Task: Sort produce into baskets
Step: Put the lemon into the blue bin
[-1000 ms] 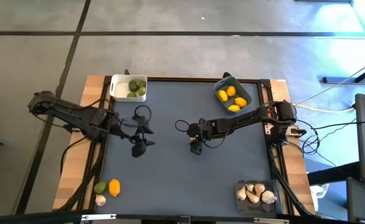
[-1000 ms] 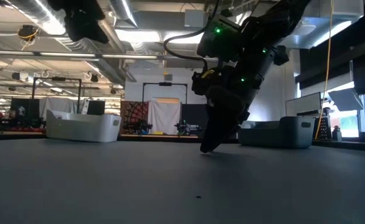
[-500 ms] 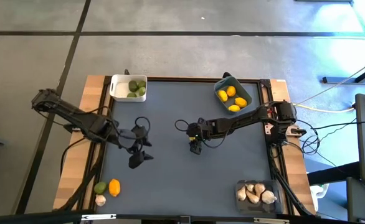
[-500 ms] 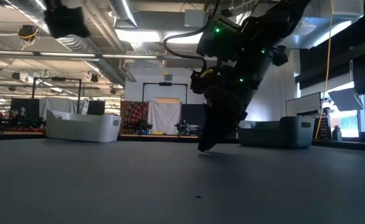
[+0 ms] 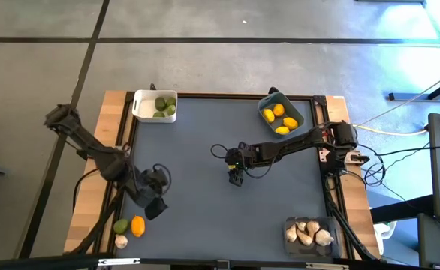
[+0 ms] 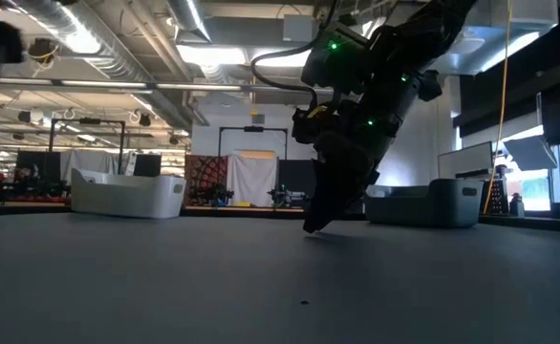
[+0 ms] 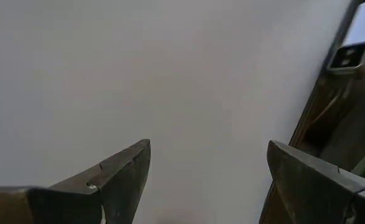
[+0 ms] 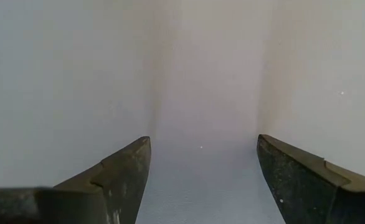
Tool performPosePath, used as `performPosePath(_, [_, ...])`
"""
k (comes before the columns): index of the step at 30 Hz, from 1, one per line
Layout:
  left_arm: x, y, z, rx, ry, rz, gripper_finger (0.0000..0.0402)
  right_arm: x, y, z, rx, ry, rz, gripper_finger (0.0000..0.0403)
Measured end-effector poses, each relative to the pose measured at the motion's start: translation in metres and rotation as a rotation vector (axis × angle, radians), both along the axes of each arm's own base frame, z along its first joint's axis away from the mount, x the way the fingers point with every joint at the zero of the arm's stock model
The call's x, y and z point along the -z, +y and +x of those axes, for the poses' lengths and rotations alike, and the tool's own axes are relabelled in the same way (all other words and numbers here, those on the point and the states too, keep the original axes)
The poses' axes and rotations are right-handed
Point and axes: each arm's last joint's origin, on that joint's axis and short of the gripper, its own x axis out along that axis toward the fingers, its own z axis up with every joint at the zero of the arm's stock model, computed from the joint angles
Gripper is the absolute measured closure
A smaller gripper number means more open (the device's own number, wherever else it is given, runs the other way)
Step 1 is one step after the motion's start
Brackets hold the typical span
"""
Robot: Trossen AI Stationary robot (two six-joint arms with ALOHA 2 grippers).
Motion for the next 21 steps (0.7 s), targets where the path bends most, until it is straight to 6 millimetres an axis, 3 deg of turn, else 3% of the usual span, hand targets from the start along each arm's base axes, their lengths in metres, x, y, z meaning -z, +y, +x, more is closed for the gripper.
performPosePath(8, [0.019,-0.027,-0.01,-0.147,0.199,-0.119,0.0087,0.0,0.0,0.0,-0.004,0.0,-0.003,0.0109])
performPosePath(21, [0.043,-0.06,-0.027,-0.3,0.386,-0.157,0.0087,0.0,0.0,0.0,-0.005,-0.004,-0.004,0.0109])
